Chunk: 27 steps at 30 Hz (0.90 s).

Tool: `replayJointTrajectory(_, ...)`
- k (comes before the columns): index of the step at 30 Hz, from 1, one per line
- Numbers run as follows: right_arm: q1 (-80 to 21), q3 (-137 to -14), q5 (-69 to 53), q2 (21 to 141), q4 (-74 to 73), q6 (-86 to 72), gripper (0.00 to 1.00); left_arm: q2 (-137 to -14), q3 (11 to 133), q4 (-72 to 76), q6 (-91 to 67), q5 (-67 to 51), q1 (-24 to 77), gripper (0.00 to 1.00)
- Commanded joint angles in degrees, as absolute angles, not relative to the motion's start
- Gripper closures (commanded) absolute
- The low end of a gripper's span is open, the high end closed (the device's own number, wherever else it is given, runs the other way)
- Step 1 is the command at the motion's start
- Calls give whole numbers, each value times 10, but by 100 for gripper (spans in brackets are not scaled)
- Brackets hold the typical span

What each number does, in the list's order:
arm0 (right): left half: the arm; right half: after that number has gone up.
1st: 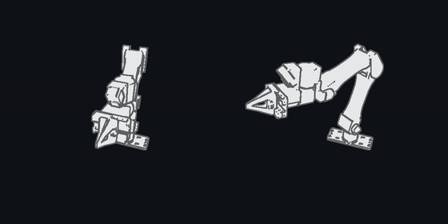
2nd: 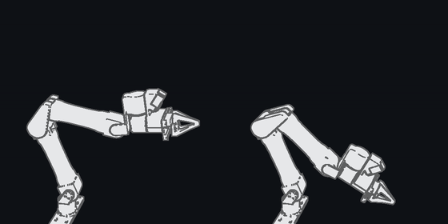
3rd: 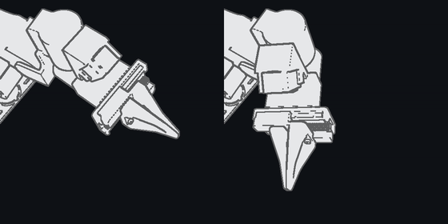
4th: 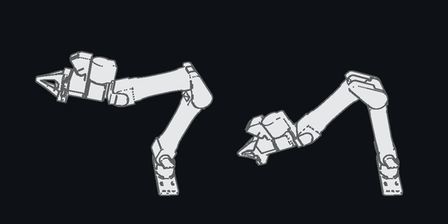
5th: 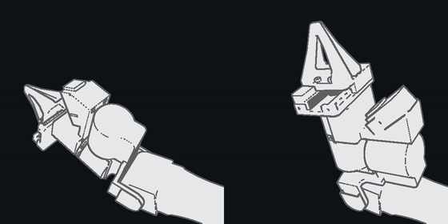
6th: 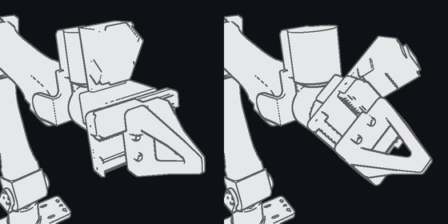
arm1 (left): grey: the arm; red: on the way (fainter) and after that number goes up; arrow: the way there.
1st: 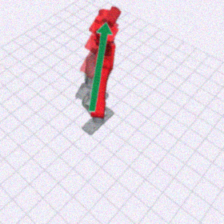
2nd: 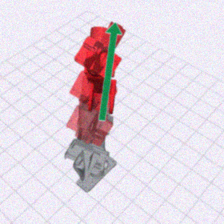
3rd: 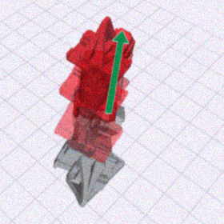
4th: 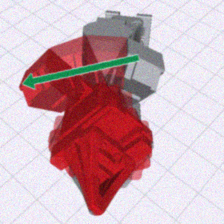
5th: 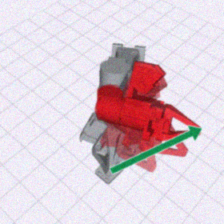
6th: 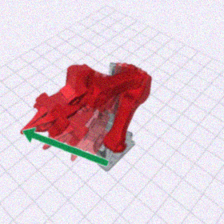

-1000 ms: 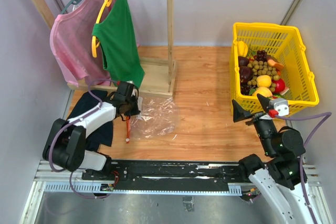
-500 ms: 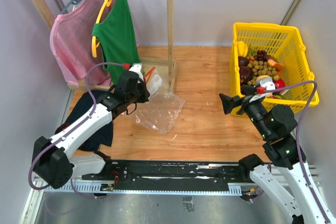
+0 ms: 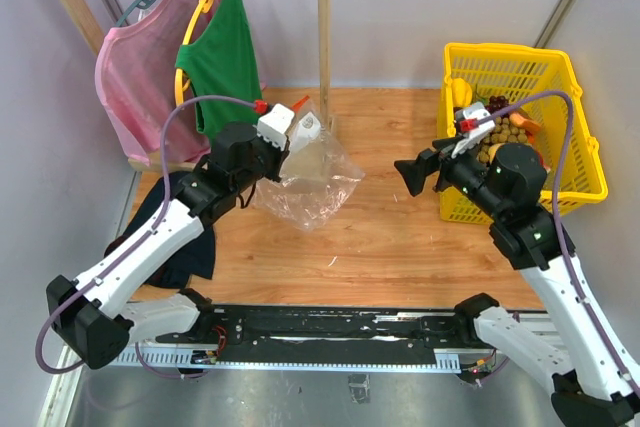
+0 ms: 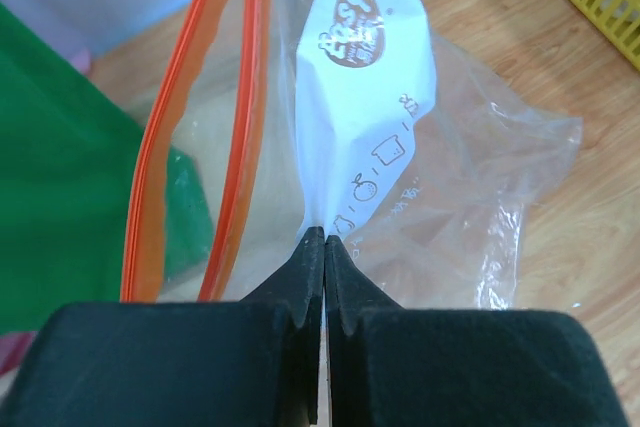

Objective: Place the food in the zip-top bag and seal the zipper
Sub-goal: Pick up the zipper food storage bag at the center of the board, then open the zipper of the food storage bag.

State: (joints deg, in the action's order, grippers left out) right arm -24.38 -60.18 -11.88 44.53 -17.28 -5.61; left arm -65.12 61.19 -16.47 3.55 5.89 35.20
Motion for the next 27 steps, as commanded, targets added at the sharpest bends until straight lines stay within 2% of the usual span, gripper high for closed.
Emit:
replayJointTrajectory(1,-256,-646,-165,477,-209,-56,1,-628,620,-117,195,13,362,100)
replayJointTrajectory(6,-256,-684,-191,512,-244,-44,1,-624,617,-120,306,-26,383,100)
replayJointTrajectory(15,-256,-732,-274,579,-283,-40,2,-616,547,-125,473,-16,457,100)
replayJointTrajectory(21,-271,-790,-317,644,-331,-13,8,-596,478,-87,515,-31,514,100)
replayJointTrajectory(27,-336,-850,-303,714,-394,25,12,-590,457,-78,523,-52,539,100)
